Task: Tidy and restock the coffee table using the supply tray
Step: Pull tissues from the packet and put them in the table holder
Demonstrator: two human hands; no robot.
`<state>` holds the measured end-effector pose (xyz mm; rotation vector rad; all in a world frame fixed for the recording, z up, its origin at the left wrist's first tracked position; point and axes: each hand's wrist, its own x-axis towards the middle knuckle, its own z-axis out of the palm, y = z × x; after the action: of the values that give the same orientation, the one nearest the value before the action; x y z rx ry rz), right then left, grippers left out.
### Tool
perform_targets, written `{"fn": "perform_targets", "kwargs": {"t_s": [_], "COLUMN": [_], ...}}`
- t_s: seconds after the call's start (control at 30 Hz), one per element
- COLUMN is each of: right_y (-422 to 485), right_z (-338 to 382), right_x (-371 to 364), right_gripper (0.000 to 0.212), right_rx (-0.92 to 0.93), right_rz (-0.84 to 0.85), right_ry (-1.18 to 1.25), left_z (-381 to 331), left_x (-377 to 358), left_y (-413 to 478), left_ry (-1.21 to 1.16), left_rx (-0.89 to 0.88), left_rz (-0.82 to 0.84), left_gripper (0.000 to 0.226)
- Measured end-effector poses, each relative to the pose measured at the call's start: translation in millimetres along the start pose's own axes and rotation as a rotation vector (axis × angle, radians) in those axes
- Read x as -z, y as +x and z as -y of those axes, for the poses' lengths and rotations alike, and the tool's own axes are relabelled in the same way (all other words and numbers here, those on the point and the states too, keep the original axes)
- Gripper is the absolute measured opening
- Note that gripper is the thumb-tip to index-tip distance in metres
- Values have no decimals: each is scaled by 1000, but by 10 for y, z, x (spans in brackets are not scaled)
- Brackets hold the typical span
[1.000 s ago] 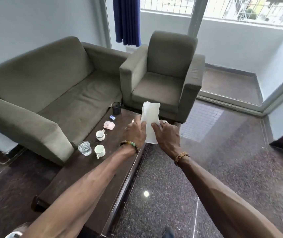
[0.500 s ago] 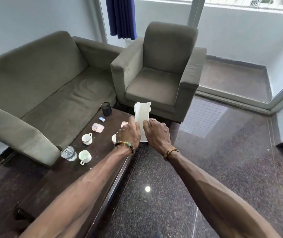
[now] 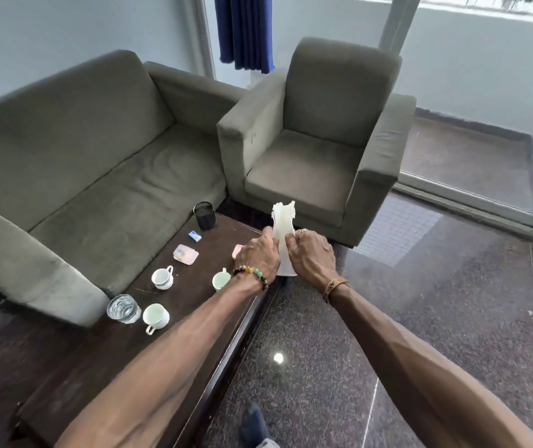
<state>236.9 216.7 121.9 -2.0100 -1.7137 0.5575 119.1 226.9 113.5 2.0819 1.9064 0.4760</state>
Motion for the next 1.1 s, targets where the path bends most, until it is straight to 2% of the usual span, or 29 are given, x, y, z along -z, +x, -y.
{"fn": "perform_targets", "kwargs": {"t_s": [0.27,0.47,0.77,0.97,1.1], "right_y": [652,1088,1845,2256,2459], "right_z": [158,-47,-285,-28,177], "right_x": [300,242,78,17,-211], "right_gripper": [46,47,41,41,41], "right_rx": [48,92,182,234,283], "right_rz": [-9,59,167,169,258], "right_ry": [21,19,-4,11,1], "left_z": [-200,-322,-360,-183,108], "left_x": [206,8,-305,-146,-139], "left_y": [680,1025,1665,1967,2061], "left_ry": [-10,-26,-35,-213,-234], "left_rx": [-12,20,241,438,548], "left_rz": [-37,-28,-25,-86,-101], "left_gripper": [26,35,30,33,39]}}
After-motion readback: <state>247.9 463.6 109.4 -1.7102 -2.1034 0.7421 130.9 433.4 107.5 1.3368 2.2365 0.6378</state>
